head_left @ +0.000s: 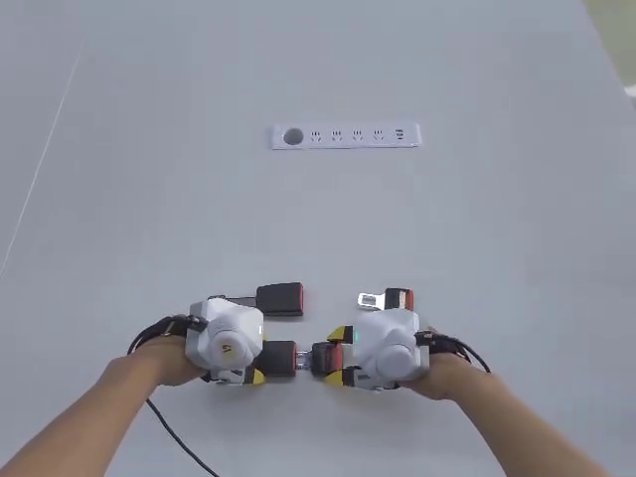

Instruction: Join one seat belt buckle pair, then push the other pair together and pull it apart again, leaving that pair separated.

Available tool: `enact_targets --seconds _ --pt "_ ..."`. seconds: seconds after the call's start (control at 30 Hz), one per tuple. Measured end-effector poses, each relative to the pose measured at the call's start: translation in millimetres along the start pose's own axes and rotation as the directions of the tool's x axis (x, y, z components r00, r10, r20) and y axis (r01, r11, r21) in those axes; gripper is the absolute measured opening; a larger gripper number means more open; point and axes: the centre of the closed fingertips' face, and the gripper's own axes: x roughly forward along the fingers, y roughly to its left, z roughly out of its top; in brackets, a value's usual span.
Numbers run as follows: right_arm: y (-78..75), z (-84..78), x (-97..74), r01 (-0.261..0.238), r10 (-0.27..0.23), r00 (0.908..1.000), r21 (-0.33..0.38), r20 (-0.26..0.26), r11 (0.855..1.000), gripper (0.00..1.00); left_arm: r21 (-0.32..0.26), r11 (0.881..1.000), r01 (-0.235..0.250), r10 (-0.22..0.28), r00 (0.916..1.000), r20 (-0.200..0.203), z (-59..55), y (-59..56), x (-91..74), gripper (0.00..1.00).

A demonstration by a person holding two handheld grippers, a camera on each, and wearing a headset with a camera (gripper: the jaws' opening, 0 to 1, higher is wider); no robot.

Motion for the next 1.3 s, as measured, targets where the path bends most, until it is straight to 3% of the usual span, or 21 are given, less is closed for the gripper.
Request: enact_targets --seconds 0.33,1.3 --pt "0.5 0.6 -1.1 0.003 -0.004 0.9999 0.022 0.011 1.0 0.27 0.003 1.0 0.001 -0.001 0.9999 0.017 0.6 0.1 -0.1 0.31" --pt "1.9 14.9 13.2 0.018 -0.02 0.9989 0.05 0.042 0.999 0.26 0.008 1.0 -0.004 0.004 0.9999 -0.011 2.0 -0.8 2.8 0.3"
